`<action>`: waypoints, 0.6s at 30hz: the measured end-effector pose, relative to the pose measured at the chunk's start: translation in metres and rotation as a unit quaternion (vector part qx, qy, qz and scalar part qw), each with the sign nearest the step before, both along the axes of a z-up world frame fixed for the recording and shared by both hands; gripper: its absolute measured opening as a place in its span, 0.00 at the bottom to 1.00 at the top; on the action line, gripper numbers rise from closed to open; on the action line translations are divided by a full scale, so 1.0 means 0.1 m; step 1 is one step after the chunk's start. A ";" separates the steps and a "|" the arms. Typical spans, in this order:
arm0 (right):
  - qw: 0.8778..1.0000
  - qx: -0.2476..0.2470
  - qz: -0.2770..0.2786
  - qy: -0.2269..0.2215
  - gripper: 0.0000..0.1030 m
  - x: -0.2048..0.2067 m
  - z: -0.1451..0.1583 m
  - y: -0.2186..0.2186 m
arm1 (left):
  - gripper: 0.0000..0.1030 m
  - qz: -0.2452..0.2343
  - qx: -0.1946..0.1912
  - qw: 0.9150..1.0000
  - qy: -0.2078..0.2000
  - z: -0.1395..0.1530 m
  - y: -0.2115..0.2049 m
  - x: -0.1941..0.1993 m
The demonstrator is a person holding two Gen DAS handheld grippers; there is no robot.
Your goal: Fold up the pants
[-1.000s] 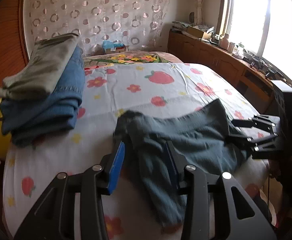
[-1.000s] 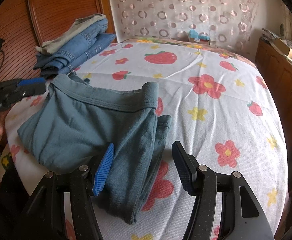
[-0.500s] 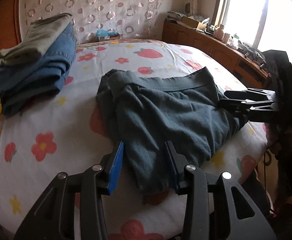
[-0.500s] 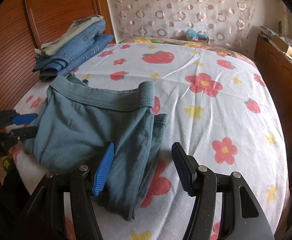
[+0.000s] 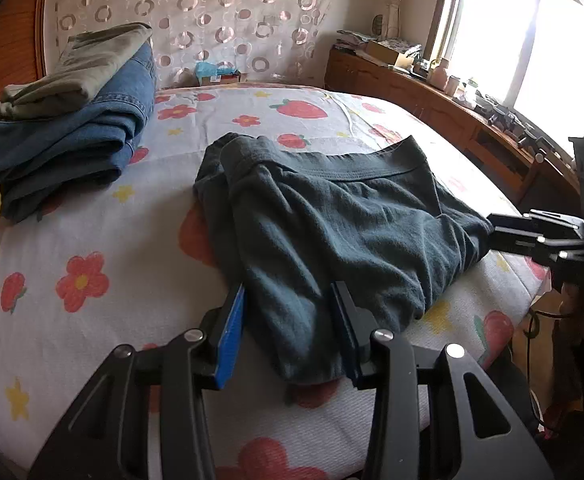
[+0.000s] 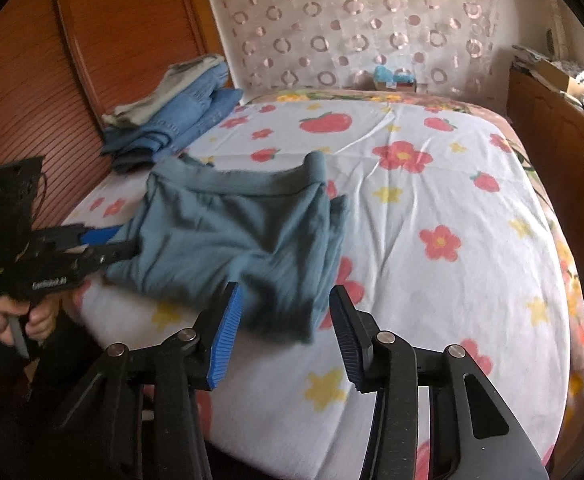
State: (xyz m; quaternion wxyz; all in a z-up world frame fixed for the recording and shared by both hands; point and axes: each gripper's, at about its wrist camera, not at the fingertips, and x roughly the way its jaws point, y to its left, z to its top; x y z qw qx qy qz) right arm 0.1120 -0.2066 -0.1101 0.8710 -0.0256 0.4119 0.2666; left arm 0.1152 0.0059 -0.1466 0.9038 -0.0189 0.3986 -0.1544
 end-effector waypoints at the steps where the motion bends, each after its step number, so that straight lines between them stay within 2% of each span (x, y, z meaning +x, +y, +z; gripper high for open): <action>1: 1.000 -0.005 0.001 0.001 0.41 -0.01 -0.02 0.01 | 0.40 0.000 0.000 1.000 0.000 0.00 0.00 -0.01; 6: 1.000 -0.008 -0.001 0.016 0.28 0.03 -0.12 0.01 | 0.40 0.001 0.002 1.000 -0.005 0.01 0.01 0.00; 7: 1.000 -0.004 0.001 0.016 0.17 0.02 -0.12 -0.01 | 0.41 0.002 0.000 1.000 -0.006 0.01 0.01 -0.01; 8: 1.000 0.001 0.001 0.013 0.12 0.01 -0.12 -0.03 | 0.41 0.003 -0.003 1.000 -0.007 0.01 0.02 -0.01; 13: 1.000 0.011 -0.015 -0.013 0.06 -0.03 -0.01 -0.14 | 0.42 0.002 -0.003 1.000 -0.009 0.00 0.01 -0.02; 18: 1.000 -0.004 -0.013 -0.007 0.06 -0.04 -0.08 -0.12 | 0.42 0.001 -0.003 1.000 -0.012 0.00 0.01 -0.03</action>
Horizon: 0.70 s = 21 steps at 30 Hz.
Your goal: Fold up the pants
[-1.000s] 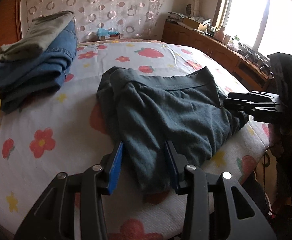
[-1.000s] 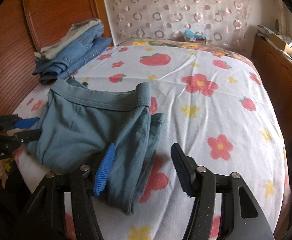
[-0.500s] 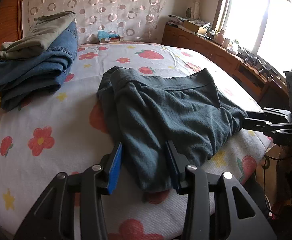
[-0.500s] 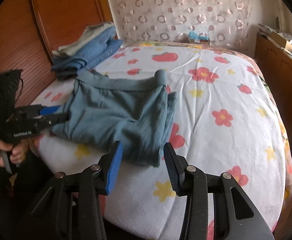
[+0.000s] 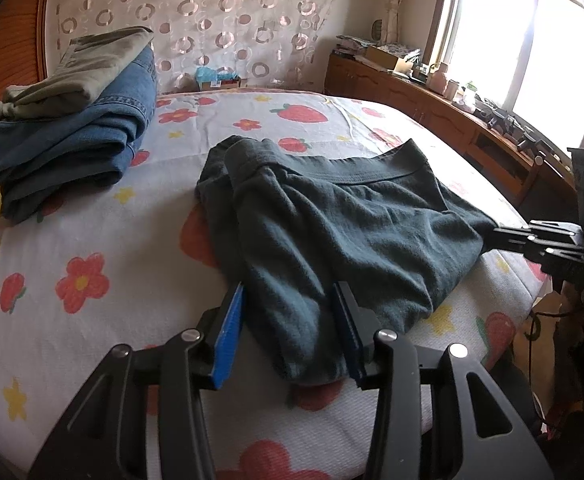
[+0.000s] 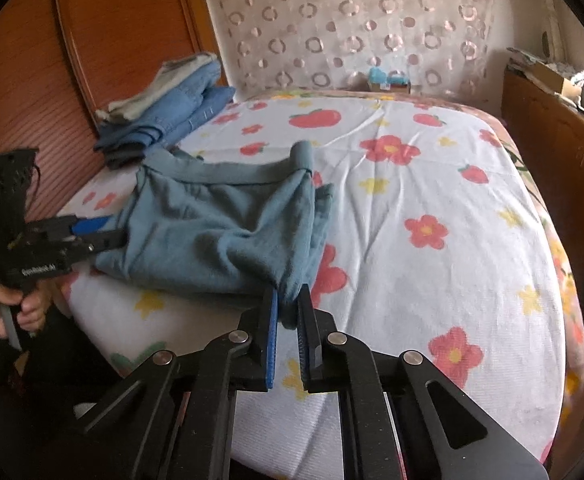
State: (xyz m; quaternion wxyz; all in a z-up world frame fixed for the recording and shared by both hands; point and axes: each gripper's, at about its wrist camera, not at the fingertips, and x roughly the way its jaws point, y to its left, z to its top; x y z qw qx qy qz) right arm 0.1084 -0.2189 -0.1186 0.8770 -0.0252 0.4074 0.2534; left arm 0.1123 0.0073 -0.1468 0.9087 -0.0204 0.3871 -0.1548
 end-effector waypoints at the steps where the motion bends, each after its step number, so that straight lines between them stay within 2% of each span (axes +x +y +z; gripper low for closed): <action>1: 1.000 -0.003 0.001 0.001 0.06 0.00 -0.01 0.01 | 0.42 0.000 -0.001 1.000 -0.001 0.00 0.00 0.00; 4: 1.000 -0.008 0.000 0.001 0.07 -0.01 0.01 0.02 | 0.42 0.005 -0.004 1.000 0.007 0.01 0.01 0.00; 6: 1.000 -0.010 -0.003 -0.005 0.15 -0.02 0.07 0.02 | 0.42 0.010 -0.012 1.000 0.018 0.05 0.04 0.01; 7: 1.000 -0.012 -0.004 -0.008 0.21 -0.01 0.09 0.02 | 0.42 0.012 -0.015 1.000 0.015 0.08 0.05 0.02; 9: 1.000 -0.011 -0.002 -0.011 0.41 0.01 0.16 0.02 | 0.42 0.016 -0.007 1.000 0.005 0.16 0.06 0.04; 10: 1.000 -0.008 -0.004 -0.015 0.55 0.04 0.19 0.02 | 0.42 0.018 -0.006 1.000 0.002 0.19 0.08 0.06; 15: 1.000 -0.003 -0.007 -0.018 0.57 0.25 0.30 0.07 | 0.42 0.022 -0.007 1.000 -0.003 0.29 0.13 0.22; 21: 1.000 -0.017 -0.021 -0.001 0.57 0.56 0.23 0.16 | 0.42 0.028 0.000 1.000 0.003 0.31 0.19 0.49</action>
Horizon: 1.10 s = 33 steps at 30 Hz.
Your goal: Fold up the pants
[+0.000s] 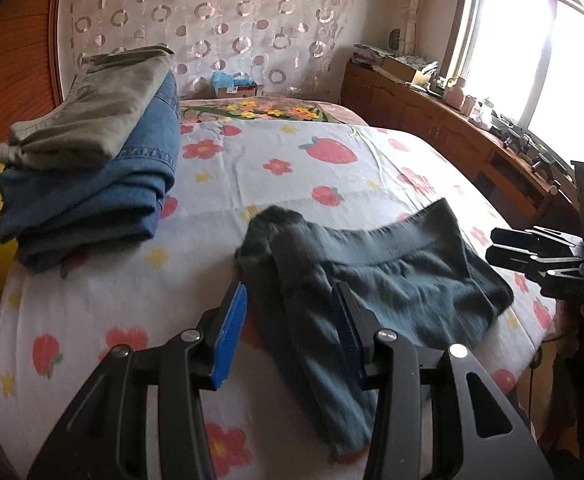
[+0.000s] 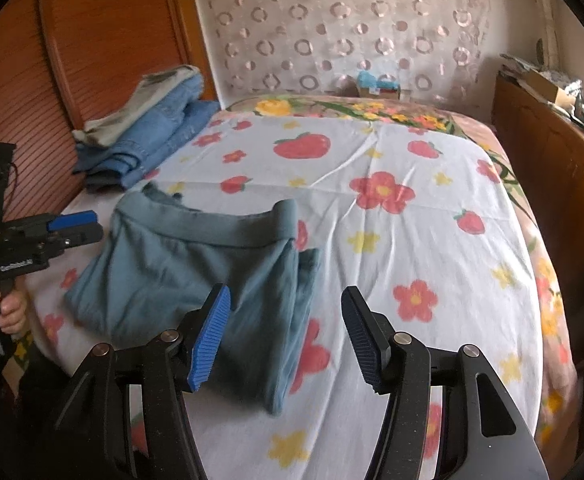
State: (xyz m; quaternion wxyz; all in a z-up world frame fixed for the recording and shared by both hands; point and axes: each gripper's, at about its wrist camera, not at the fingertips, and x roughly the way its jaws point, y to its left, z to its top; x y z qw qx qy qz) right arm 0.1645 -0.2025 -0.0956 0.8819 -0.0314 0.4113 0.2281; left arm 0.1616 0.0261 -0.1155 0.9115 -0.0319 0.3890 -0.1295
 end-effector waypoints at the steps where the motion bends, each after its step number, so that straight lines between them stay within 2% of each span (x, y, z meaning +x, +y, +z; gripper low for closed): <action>1: 1.000 -0.002 0.001 0.004 0.57 0.05 -0.02 0.02 | 0.42 -0.001 -0.001 1.000 0.004 -0.01 0.01 0.05; 13: 0.998 -0.040 0.015 0.035 0.57 0.40 -0.21 0.22 | 0.42 -0.023 -0.005 0.999 0.045 -0.22 0.05 0.39; 17: 0.998 -0.040 0.015 0.045 0.58 0.46 -0.28 0.24 | 0.42 -0.034 -0.017 0.998 0.045 -0.23 0.08 0.42; 24: 0.998 -0.050 0.012 0.029 0.58 0.42 -0.31 0.27 | 0.45 -0.042 -0.036 0.998 0.039 -0.26 0.16 0.40; 33: 0.998 -0.048 0.013 0.023 0.59 0.41 -0.32 0.27 | 0.46 -0.042 -0.035 0.998 0.038 -0.26 0.19 0.40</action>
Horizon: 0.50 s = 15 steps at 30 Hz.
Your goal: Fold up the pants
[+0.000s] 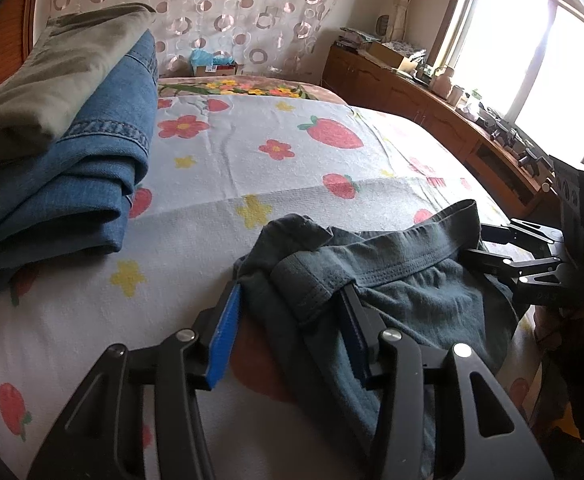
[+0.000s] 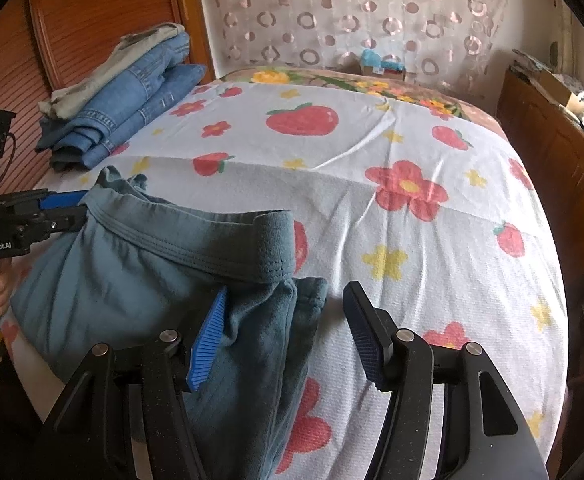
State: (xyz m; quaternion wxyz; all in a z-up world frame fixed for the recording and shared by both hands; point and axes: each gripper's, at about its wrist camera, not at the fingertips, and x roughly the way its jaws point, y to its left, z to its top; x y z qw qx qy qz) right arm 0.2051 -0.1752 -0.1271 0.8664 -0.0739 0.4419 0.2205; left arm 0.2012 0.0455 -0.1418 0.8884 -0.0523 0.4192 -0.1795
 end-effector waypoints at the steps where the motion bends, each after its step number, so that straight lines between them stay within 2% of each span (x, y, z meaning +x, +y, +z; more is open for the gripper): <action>1: 1.000 -0.001 0.000 0.000 0.59 0.00 0.00 0.00 | 0.46 0.000 0.000 1.000 0.000 0.00 0.00 0.00; 3: 1.000 -0.002 0.001 0.000 0.58 0.00 0.00 0.00 | 0.46 0.000 0.000 1.000 0.000 0.00 0.02 0.00; 4: 1.000 0.000 0.005 0.001 0.52 -0.01 0.00 0.00 | 0.46 0.000 0.000 1.000 0.000 0.00 0.01 0.00; 5: 1.000 0.003 0.011 0.002 0.42 -0.01 0.01 0.01 | 0.46 0.000 0.001 1.000 0.000 0.00 0.01 0.00; 8: 1.000 0.009 0.021 0.004 0.31 -0.04 0.02 0.04 | 0.46 0.001 0.001 1.000 0.001 0.00 0.01 0.00; 15: 0.999 0.031 0.024 0.011 0.23 -0.03 0.01 0.01 | 0.46 0.008 -0.005 1.000 0.017 0.04 0.00 0.04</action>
